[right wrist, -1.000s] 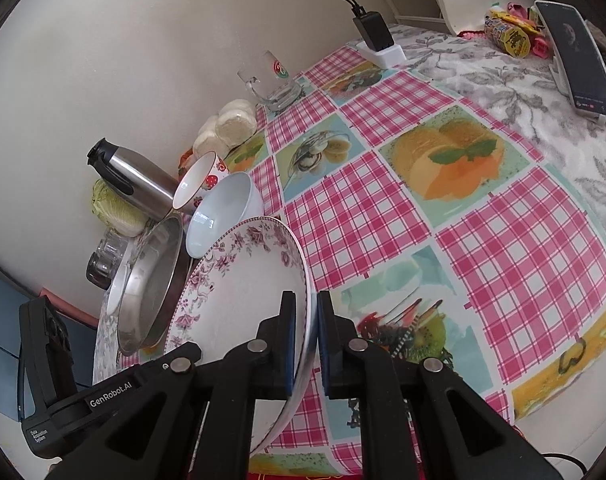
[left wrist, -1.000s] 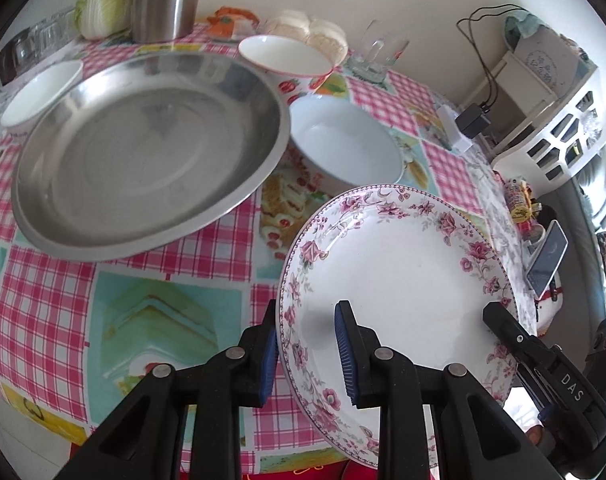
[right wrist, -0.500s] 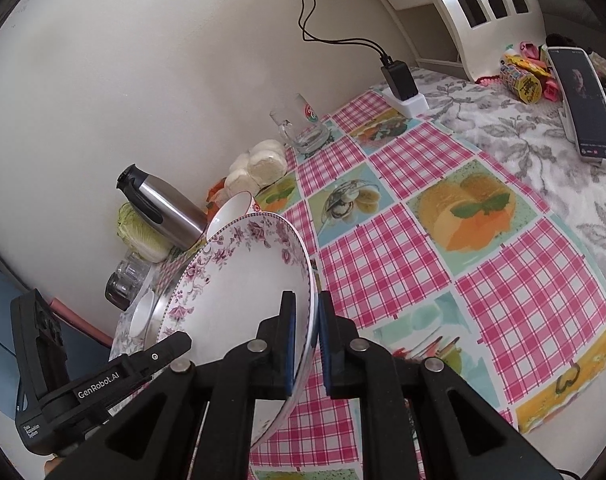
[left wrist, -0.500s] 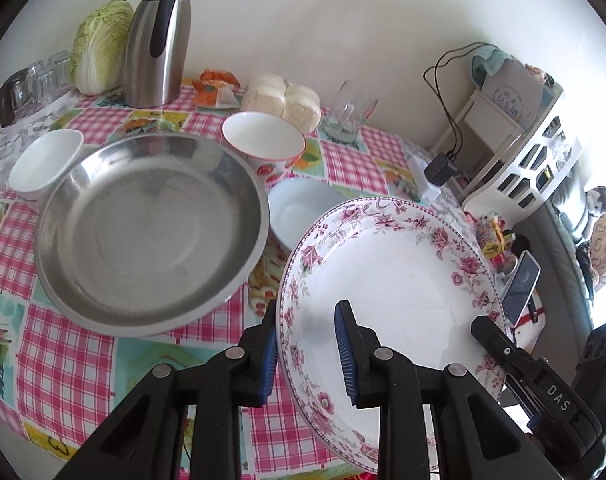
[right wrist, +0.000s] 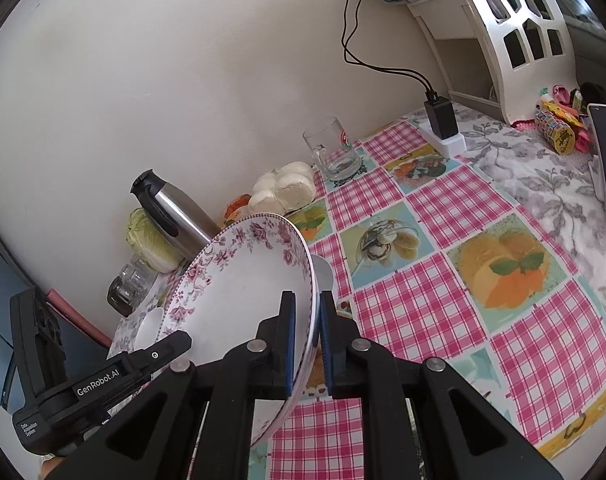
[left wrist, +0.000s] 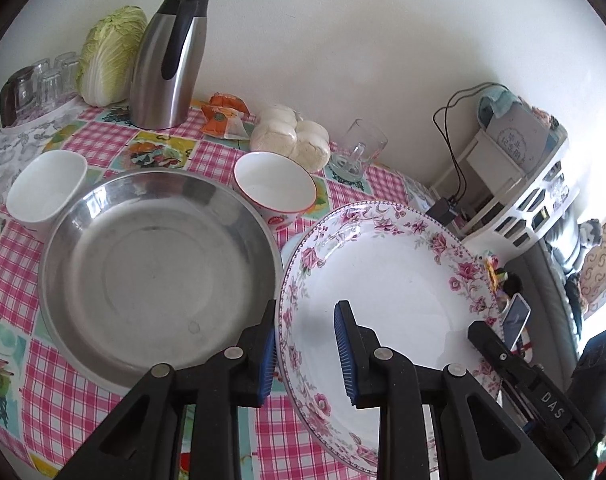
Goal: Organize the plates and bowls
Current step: 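Lift the floral plate with both tools toward the steel basin, then lower the floral plate into the steel basin with both tools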
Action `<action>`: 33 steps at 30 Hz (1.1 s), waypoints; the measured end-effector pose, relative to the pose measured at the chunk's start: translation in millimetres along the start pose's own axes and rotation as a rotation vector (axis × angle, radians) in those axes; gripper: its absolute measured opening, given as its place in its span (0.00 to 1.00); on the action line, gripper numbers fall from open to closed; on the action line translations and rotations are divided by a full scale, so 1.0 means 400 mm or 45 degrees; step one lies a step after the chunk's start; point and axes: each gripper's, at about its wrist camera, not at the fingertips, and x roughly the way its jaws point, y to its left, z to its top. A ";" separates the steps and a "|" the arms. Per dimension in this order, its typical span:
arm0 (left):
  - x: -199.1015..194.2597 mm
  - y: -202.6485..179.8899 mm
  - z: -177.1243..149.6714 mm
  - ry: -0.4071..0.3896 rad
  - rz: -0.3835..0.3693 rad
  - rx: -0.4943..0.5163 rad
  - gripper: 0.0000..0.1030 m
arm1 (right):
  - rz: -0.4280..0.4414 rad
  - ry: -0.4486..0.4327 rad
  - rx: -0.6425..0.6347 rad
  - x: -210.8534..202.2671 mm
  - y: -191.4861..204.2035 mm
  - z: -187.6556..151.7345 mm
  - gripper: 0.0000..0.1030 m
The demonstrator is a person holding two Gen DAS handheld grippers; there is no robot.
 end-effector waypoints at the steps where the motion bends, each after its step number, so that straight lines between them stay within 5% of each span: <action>1: -0.001 0.006 0.008 -0.006 -0.008 -0.011 0.28 | 0.001 0.004 -0.005 0.008 0.005 0.003 0.13; 12: -0.009 0.090 0.070 -0.052 -0.052 -0.110 0.28 | 0.064 -0.018 -0.065 0.070 0.087 0.045 0.13; 33: -0.021 0.282 0.152 -0.097 0.096 -0.192 0.28 | 0.171 0.112 -0.105 0.269 0.200 -0.012 0.15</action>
